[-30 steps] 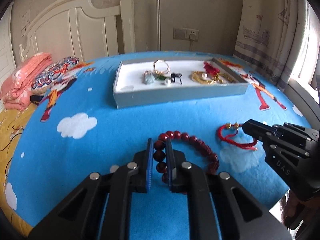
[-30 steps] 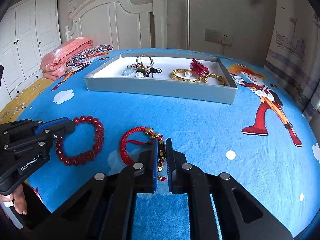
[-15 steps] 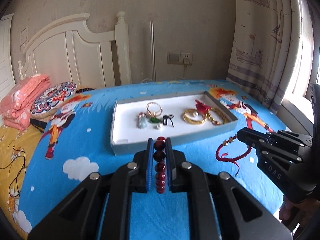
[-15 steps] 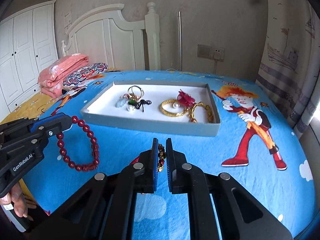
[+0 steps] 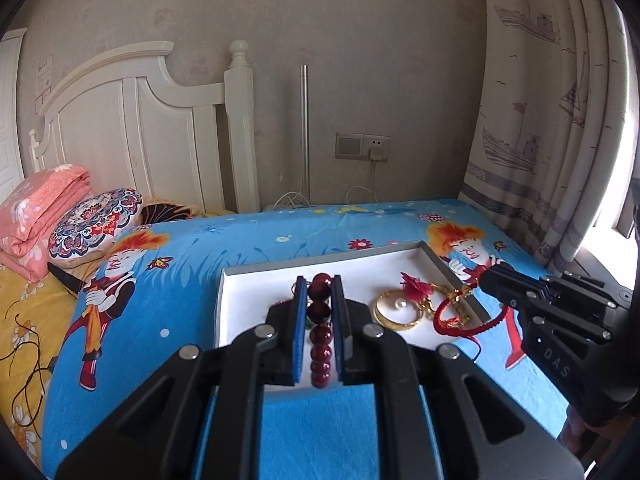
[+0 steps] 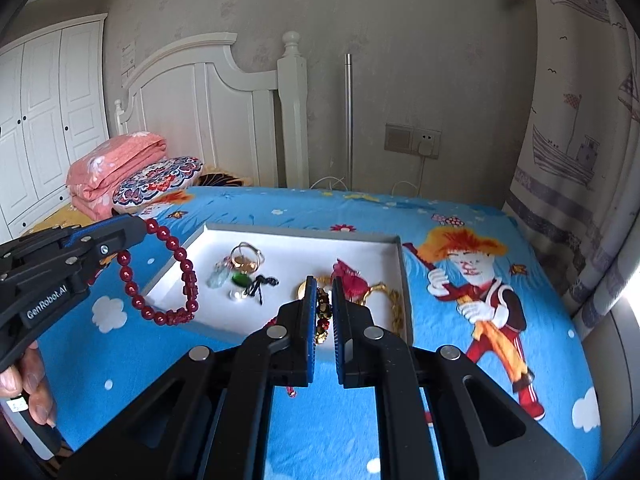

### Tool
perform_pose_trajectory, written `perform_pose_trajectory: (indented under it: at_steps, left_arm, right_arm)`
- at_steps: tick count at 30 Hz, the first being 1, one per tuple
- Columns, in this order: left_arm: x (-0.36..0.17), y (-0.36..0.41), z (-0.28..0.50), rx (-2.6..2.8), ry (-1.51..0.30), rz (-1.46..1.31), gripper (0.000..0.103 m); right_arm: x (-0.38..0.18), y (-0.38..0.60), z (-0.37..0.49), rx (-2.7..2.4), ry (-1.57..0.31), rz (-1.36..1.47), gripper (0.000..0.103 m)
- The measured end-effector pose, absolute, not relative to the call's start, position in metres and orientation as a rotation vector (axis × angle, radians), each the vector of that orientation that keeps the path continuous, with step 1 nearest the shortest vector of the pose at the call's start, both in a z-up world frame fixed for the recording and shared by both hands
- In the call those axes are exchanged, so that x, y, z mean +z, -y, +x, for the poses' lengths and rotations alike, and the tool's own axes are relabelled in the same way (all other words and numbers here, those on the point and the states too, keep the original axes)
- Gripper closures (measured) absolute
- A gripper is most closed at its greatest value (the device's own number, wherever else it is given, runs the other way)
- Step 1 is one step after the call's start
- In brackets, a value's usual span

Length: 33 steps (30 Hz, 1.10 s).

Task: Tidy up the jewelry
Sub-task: 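Carry both red bracelets over the white tray with both grippers, then lower both bracelets into the tray and open both grippers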

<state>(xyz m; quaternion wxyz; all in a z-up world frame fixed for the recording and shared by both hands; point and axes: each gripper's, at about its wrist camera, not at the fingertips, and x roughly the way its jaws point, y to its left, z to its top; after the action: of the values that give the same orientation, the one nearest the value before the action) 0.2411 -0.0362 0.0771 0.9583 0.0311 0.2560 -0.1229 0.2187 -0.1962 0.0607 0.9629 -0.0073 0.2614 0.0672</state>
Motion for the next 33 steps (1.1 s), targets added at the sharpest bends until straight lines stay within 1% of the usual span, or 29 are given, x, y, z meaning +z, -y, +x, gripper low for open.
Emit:
perform_pose_trajectory:
  at_steps: [7, 12, 18, 23, 24, 25, 28, 29, 30, 33]
  left_arm:
    - [0.063, 0.040, 0.272, -0.247, -0.550, 0.036, 0.092]
    - [0.042, 0.042, 0.295, -0.242, -0.600, 0.001, 0.092]
    - [0.018, 0.041, 0.312, -0.231, -0.652, -0.018, 0.092]
    - [0.008, 0.039, 0.320, -0.217, -0.678, -0.024, 0.091]
    - [0.007, 0.039, 0.321, -0.216, -0.681, -0.023, 0.085]
    - [0.006, 0.039, 0.322, -0.216, -0.685, -0.022, 0.074]
    - [0.006, 0.040, 0.321, -0.213, -0.686, -0.012, 0.067]
    - [0.006, 0.040, 0.321, -0.211, -0.687, -0.012, 0.063]
    - [0.007, 0.040, 0.319, -0.207, -0.683, -0.012, 0.052]
    - [0.010, 0.039, 0.313, -0.207, -0.674, -0.018, 0.046]
  right_arm:
    - [0.054, 0.189, 0.253, 0.123, -0.558, -0.014, 0.094]
    - [0.041, 0.183, 0.270, 0.104, -0.581, -0.011, 0.094]
    - [0.026, 0.182, 0.284, 0.089, -0.605, -0.006, 0.094]
    - [0.016, 0.182, 0.292, 0.075, -0.621, -0.003, 0.093]
    - [0.014, 0.182, 0.293, 0.072, -0.626, -0.003, 0.093]
    - [0.013, 0.183, 0.295, 0.068, -0.632, -0.001, 0.093]
    - [0.009, 0.184, 0.297, 0.059, -0.639, 0.002, 0.093]
    - [0.008, 0.184, 0.297, 0.058, -0.642, 0.003, 0.093]
    - [0.007, 0.184, 0.297, 0.058, -0.644, 0.003, 0.093]
    - [0.006, 0.184, 0.294, 0.051, -0.644, 0.005, 0.092]
